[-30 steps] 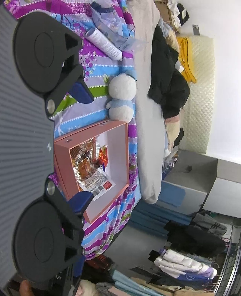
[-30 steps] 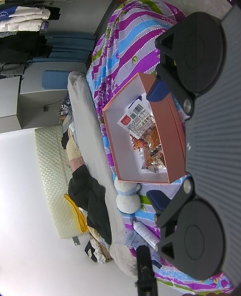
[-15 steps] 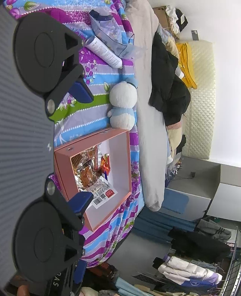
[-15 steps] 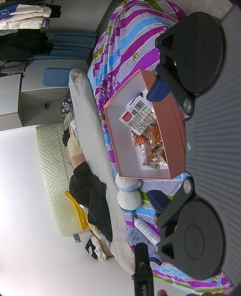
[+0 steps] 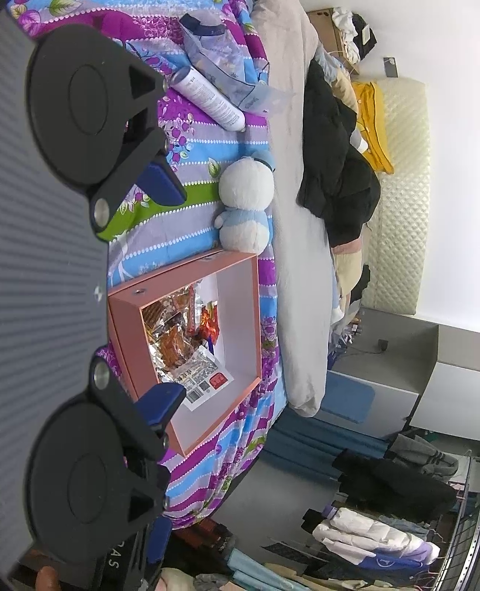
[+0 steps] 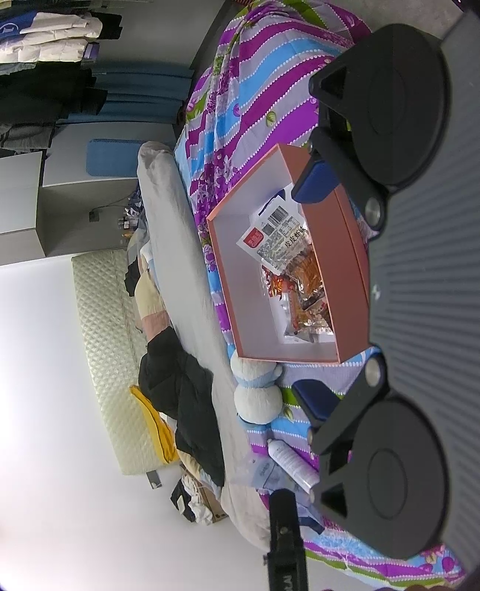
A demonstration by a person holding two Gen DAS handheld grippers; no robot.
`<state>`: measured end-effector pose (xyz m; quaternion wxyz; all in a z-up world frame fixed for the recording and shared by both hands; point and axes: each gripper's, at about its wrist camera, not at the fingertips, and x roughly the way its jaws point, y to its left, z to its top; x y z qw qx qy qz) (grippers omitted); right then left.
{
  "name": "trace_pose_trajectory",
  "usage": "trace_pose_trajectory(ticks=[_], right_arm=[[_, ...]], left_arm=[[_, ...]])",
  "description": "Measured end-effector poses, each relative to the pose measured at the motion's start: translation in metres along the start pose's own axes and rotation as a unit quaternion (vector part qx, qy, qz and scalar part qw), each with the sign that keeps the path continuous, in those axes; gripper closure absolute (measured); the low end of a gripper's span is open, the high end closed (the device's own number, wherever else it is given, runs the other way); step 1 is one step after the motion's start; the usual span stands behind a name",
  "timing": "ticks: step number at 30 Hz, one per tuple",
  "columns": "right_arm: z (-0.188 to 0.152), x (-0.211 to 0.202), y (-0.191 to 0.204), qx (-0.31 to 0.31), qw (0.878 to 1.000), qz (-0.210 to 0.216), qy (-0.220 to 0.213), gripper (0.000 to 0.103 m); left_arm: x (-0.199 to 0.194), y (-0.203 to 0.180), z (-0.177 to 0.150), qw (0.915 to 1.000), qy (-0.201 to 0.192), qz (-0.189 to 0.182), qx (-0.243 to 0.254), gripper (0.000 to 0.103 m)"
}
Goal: Organize snacks
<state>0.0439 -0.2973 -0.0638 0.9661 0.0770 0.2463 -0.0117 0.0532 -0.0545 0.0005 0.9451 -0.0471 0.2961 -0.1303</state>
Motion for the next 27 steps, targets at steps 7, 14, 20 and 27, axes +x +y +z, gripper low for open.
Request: trace_pose_trajectory(ticks=[7, 14, 20, 27], right_arm=[[0.0, 0.0001, -0.0001, 0.001, 1.0, 0.0, 0.0, 0.0], [0.0, 0.0005, -0.0004, 0.001, 1.0, 0.001, 0.0, 0.0], [-0.0002, 0.0006, -0.0004, 0.004, 1.0, 0.0, -0.001, 0.0], [-0.0005, 0.0002, -0.0003, 0.004, 1.0, -0.001, -0.001, 0.0]], left_arm=[[-0.0001, -0.0019, 0.0, 1.0, 0.0, 0.002, 0.004, 0.0], [0.0008, -0.0027, -0.0022, 1.0, 0.002, 0.001, 0.007, 0.0], [0.0012, -0.0031, -0.0028, 1.0, 0.002, 0.002, 0.008, 0.0], [0.0017, -0.0023, -0.0031, 1.0, 0.004, 0.0, 0.007, 0.0]])
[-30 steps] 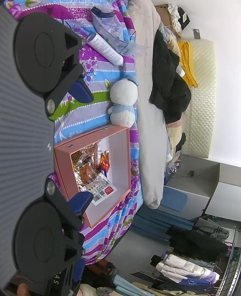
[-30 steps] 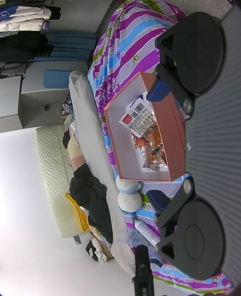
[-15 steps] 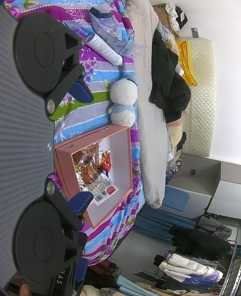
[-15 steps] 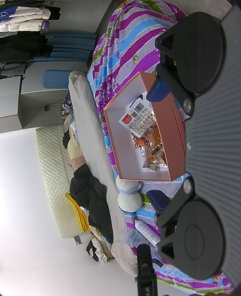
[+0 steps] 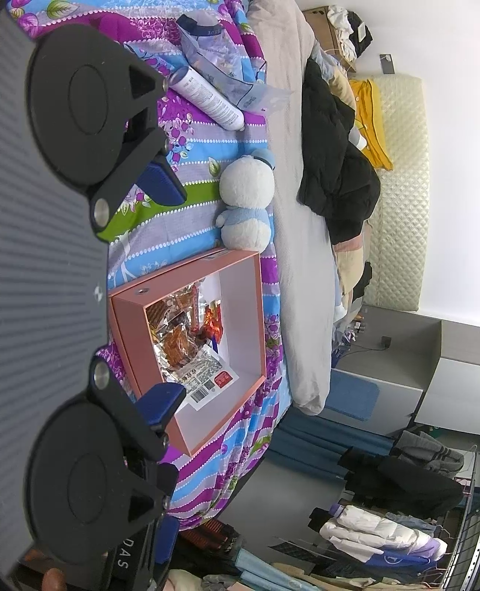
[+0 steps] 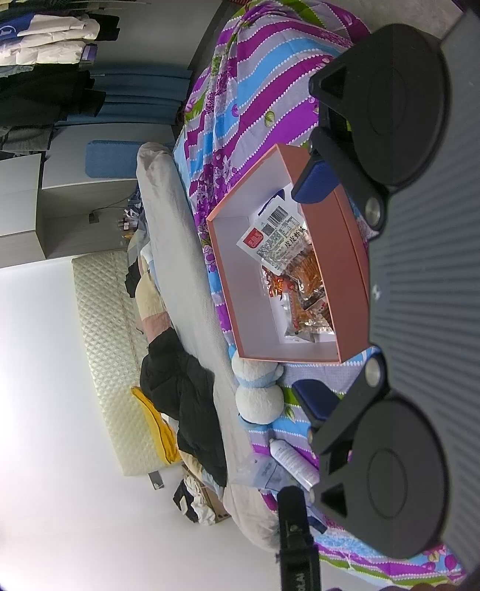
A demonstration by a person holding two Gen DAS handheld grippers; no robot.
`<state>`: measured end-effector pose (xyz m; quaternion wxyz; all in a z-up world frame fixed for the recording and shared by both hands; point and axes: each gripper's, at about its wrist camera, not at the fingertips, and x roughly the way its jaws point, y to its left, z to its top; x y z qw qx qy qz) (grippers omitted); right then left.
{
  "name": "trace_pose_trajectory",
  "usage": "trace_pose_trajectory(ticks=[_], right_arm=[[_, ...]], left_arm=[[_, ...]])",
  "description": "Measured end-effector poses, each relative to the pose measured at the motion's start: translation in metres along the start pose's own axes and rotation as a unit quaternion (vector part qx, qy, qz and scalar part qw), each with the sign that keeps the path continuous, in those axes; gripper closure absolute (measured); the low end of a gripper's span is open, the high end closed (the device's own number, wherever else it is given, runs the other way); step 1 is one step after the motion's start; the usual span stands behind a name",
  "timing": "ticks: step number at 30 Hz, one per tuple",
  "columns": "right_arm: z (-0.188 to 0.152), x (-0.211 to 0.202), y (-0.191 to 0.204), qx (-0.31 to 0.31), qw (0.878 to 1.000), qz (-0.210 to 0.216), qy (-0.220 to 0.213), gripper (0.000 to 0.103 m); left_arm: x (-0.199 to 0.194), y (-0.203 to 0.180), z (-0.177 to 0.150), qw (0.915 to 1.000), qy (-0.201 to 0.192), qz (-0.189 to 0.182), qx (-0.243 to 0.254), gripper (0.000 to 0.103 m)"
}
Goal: Organize snacks
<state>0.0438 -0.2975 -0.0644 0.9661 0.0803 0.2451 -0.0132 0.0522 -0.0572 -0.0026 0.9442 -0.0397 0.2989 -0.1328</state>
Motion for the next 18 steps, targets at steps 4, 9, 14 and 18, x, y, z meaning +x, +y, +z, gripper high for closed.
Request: trace_pose_trajectory(ticks=[4, 9, 14, 18], right_arm=[[0.0, 0.0001, -0.0002, -0.001, 1.0, 0.0, 0.0, 0.0], [-0.0001, -0.0003, 0.0003, -0.002, 1.0, 0.0, -0.001, 0.0], [-0.0001, -0.0002, 0.0005, -0.001, 1.0, 0.0, -0.001, 0.0], [-0.0001, 0.0, 0.0004, -0.002, 1.0, -0.001, -0.002, 0.0]], left_arm=[[-0.0004, 0.0002, -0.0003, 1.0, 0.0, 0.0, 0.0, 0.0], [-0.0004, -0.0002, -0.0004, 1.0, 0.0, 0.0, 0.0, 0.0], [-0.0006, -0.0002, -0.0006, 1.0, -0.001, 0.0, 0.0, 0.0], [-0.0006, -0.0007, -0.0003, 1.0, 0.0, 0.0, 0.001, 0.0]])
